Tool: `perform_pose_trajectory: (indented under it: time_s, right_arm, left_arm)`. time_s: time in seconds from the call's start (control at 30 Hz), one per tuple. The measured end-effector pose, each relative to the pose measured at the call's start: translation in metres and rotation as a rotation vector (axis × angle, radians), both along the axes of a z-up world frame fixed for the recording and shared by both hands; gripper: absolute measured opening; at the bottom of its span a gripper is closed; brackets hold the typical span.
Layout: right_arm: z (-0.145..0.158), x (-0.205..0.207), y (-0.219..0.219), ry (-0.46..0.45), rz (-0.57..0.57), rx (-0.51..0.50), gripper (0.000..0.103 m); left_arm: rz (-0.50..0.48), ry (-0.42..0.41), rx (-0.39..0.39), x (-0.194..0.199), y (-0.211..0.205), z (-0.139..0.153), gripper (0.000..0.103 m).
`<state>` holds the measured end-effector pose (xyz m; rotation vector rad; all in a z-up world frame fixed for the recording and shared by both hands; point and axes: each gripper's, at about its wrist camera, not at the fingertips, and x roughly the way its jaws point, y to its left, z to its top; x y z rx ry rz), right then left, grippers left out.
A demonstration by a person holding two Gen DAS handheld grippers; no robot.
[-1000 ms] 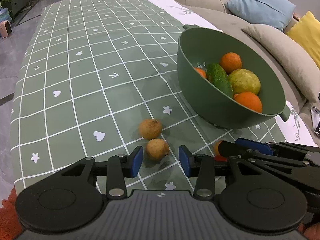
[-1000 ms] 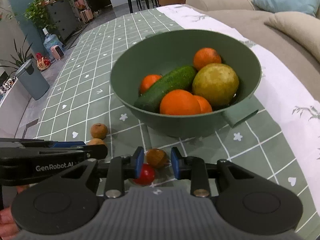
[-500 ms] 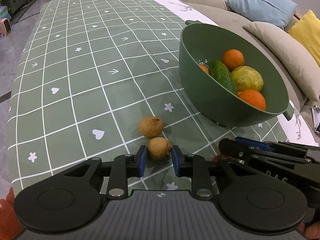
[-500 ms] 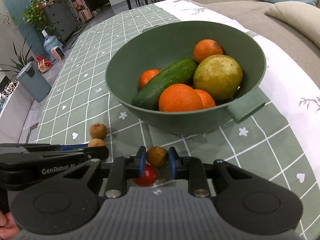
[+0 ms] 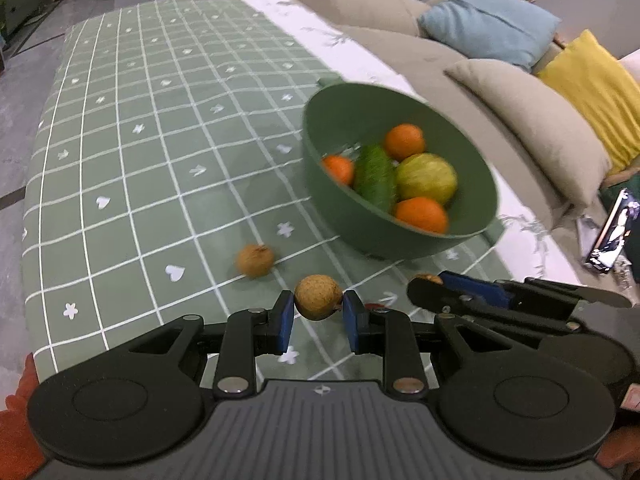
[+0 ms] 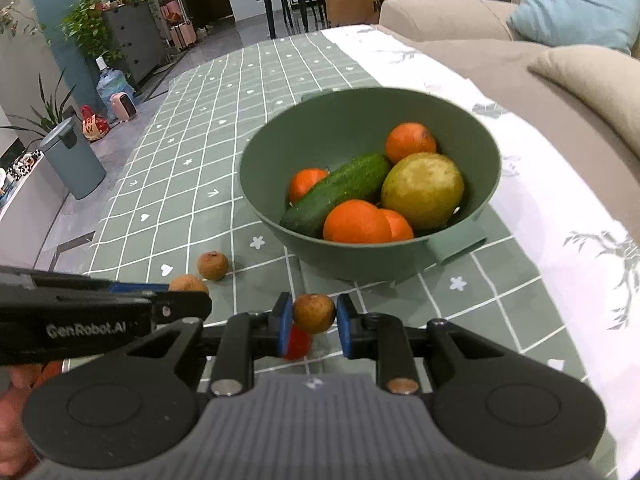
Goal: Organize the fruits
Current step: 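Lower both brown fruits into the green colander and open both tools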
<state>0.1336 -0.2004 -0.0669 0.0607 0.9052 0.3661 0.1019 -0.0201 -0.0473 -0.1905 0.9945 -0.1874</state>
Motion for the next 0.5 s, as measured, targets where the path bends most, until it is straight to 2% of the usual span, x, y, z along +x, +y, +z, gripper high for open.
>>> perform_pose_trajectory:
  time_s: [0.23,0.5]
  right_arm:
    - [0.026,-0.012,-0.015,-0.068,-0.009,0.010,0.019]
    - [0.040,-0.002,-0.031,-0.116,-0.030,0.003,0.019]
  left_arm:
    - [-0.039,-0.049,-0.018,0.004,-0.017,0.029,0.029]
    - [-0.087,-0.090,-0.001,0.026,-0.039,0.046,0.029]
